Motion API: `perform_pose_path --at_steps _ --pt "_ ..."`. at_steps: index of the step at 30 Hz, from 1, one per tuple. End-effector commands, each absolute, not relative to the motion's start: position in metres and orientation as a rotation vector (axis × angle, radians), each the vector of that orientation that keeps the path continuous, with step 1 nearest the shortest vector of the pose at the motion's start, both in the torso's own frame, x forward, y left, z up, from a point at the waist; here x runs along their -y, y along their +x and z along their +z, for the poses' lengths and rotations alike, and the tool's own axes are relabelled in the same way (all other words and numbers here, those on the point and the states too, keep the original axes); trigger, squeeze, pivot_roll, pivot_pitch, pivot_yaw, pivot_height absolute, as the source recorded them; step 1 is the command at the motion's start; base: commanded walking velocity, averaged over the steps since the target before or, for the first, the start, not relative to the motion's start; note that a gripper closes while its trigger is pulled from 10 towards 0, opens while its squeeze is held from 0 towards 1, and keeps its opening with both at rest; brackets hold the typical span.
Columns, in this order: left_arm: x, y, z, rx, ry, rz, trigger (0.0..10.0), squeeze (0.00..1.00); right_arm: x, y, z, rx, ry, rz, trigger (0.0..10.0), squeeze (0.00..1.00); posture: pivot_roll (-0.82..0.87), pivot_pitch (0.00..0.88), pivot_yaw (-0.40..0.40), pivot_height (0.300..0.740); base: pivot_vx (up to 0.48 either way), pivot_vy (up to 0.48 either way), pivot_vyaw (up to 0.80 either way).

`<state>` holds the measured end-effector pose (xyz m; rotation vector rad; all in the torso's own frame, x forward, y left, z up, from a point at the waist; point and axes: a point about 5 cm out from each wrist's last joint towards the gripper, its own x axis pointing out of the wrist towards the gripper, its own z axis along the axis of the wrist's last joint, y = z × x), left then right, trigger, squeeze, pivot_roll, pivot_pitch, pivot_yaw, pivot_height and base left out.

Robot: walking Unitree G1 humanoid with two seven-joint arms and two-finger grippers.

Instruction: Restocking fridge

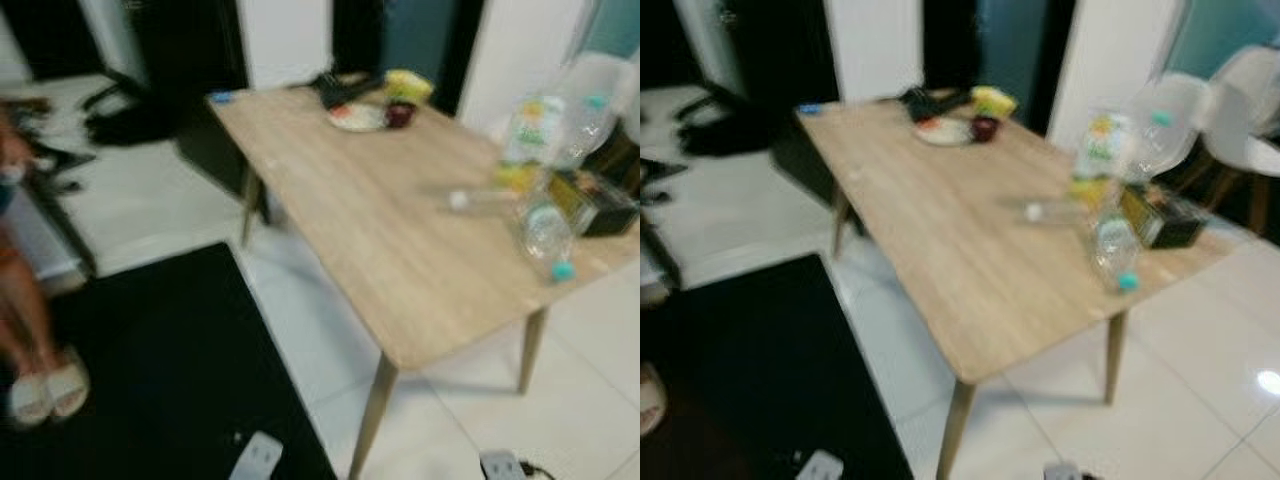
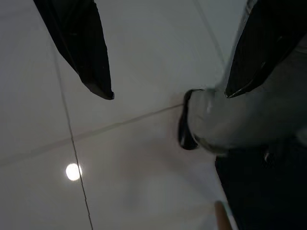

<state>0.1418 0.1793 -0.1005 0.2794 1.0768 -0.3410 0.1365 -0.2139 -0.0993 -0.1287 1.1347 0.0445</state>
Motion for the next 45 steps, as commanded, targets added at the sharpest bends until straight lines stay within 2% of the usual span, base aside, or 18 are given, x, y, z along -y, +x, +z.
perform_pose_path --at_steps 1,8,39,45 --pt "-0.1771 0.1236 -0.1073 -1.148 0.265 -0.355 10.0 0.00 0.2167 0.1356 -0.0990 -1.136 -0.131 0.042 10.0 0.00 0.05 0.000 -0.031 0.740 0.000 -0.458 0.74" --pt "-0.1779 0.1237 -0.1073 -1.145 0.264 -0.343 10.0 0.00 0.2158 0.1378 -0.0983 -1.120 -0.121 0.033 10.0 0.00 0.04 0.000 -0.029 0.740 0.000 -0.374 0.69" --pt "-0.1778 0.1203 -0.1084 -1.158 0.281 -0.353 10.0 0.00 0.2143 0.1398 -0.0975 -1.093 -0.096 0.022 10.0 0.00 0.05 0.000 -0.026 0.740 0.000 0.000 0.00" --pt "-0.1770 0.1196 -0.1087 -1.164 0.282 -0.364 10.0 0.00 0.2127 0.1408 -0.0975 -1.090 -0.091 0.026 10.0 0.00 0.05 0.000 -0.026 0.740 0.000 -0.342 0.00"
